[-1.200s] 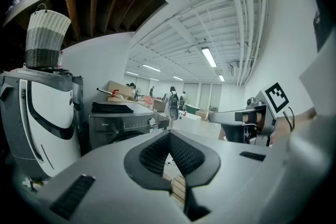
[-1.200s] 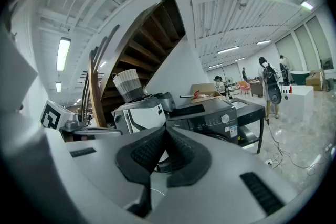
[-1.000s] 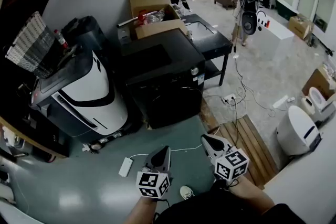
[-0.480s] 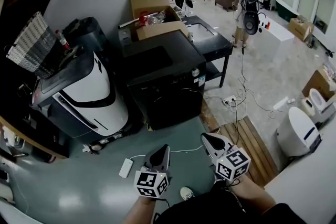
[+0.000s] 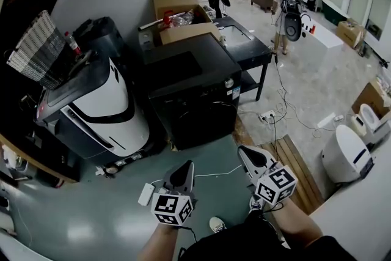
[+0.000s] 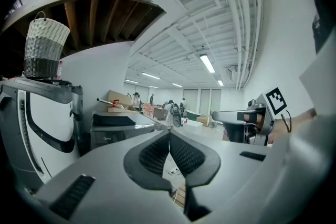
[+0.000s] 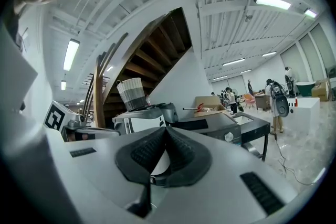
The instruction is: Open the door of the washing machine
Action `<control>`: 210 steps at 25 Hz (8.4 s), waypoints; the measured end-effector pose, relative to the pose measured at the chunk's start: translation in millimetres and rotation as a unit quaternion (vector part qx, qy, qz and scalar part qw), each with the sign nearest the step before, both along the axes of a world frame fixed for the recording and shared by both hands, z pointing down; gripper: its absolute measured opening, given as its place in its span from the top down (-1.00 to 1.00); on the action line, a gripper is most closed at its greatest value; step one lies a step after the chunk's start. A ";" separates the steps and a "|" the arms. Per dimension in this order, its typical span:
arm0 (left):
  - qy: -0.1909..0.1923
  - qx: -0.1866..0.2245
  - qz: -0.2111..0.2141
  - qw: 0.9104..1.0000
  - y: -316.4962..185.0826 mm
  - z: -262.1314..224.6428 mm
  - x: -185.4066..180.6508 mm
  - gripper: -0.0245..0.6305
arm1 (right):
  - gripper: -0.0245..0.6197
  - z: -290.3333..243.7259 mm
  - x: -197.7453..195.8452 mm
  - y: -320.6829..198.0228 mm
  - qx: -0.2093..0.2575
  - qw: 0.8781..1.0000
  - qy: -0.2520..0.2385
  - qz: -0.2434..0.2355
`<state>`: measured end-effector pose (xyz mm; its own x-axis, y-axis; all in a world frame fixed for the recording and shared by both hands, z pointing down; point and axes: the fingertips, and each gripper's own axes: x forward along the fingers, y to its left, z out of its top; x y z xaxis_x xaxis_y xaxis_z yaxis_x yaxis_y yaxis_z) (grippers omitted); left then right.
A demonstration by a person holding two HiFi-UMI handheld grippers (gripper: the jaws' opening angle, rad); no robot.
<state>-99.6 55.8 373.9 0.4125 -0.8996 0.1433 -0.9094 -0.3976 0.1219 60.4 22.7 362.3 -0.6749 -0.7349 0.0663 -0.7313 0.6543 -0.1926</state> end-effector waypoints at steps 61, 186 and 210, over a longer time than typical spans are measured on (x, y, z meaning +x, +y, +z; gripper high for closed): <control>0.017 -0.051 -0.096 0.994 -309.5 94.3 39.1 0.12 | 0.30 145.7 -4.7 -370.7 -0.053 0.982 0.085 -0.160; 0.116 -0.277 -0.191 0.935 -181.9 373.4 -27.7 0.12 | 0.42 360.1 -136.5 -225.0 -0.179 0.923 0.150 -0.307; 0.096 -0.281 -0.282 0.912 -110.1 382.9 -157.3 0.12 | 0.44 351.5 -228.6 -167.2 -0.187 0.923 0.125 -0.312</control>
<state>-256.9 -54.4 756.7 -0.0279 -0.7830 0.6214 -0.8904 0.3020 0.3406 -168.2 -144.5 713.8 -0.8888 -0.1019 0.4469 -0.2857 0.8856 -0.3663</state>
